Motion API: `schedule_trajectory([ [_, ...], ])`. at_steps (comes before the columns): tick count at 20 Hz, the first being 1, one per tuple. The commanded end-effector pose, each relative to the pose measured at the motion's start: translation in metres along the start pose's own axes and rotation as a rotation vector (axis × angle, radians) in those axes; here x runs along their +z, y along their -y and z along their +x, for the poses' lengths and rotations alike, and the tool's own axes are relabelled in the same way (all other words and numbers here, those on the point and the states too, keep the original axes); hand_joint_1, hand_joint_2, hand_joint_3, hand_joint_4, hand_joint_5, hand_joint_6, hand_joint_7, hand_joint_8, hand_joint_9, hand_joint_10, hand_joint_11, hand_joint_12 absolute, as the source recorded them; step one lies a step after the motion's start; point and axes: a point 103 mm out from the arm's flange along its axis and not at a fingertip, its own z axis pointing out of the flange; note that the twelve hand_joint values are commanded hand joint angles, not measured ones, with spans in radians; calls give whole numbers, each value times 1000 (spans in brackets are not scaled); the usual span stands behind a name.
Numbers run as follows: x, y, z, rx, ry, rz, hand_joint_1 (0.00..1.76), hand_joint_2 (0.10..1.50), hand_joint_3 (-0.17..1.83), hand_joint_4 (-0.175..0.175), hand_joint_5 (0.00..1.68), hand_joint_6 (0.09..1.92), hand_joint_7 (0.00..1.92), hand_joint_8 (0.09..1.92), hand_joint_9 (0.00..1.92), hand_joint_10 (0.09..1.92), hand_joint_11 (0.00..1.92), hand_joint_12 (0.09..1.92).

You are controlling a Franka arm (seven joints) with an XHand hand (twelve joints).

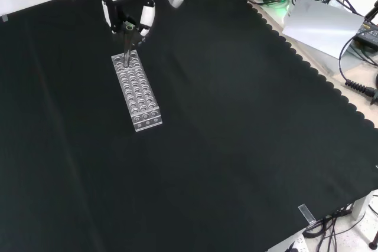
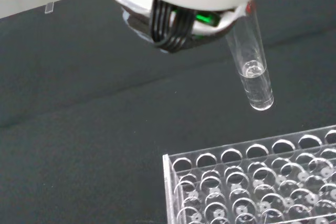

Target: Put the test tube back in the rack.

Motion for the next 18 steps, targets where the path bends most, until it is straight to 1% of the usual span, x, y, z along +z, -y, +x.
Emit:
schedule_trajectory([
  [1, 18, -7, 5, 2, -40, 27, 1325, 756, 451, -175, 1370, 99, 1359, 718, 1594, 569, 1258, 882],
  [4, 30, -11, 8, -6, -36, 42, 1325, 756, 451, -175, 1370, 98, 1359, 717, 1594, 570, 1259, 882],
  [14, 54, -18, 8, 2, -63, 78, 1325, 755, 451, -175, 1372, 95, 1360, 715, 1594, 570, 1259, 882],
  [15, 56, -18, 8, 7, -63, 80, 1325, 755, 451, -175, 1372, 94, 1360, 715, 1594, 570, 1259, 882],
  [16, 59, -19, 10, 56, -23, 65, 1325, 755, 451, -175, 1372, 94, 1360, 715, 1594, 570, 1259, 882],
  [17, 61, -19, 12, 66, -15, 64, 1325, 755, 451, -175, 1372, 94, 1360, 715, 1594, 570, 1259, 882],
  [18, 63, -19, 13, 61, -22, 70, 1325, 755, 451, -175, 1373, 93, 1360, 715, 1594, 570, 1259, 882],
])
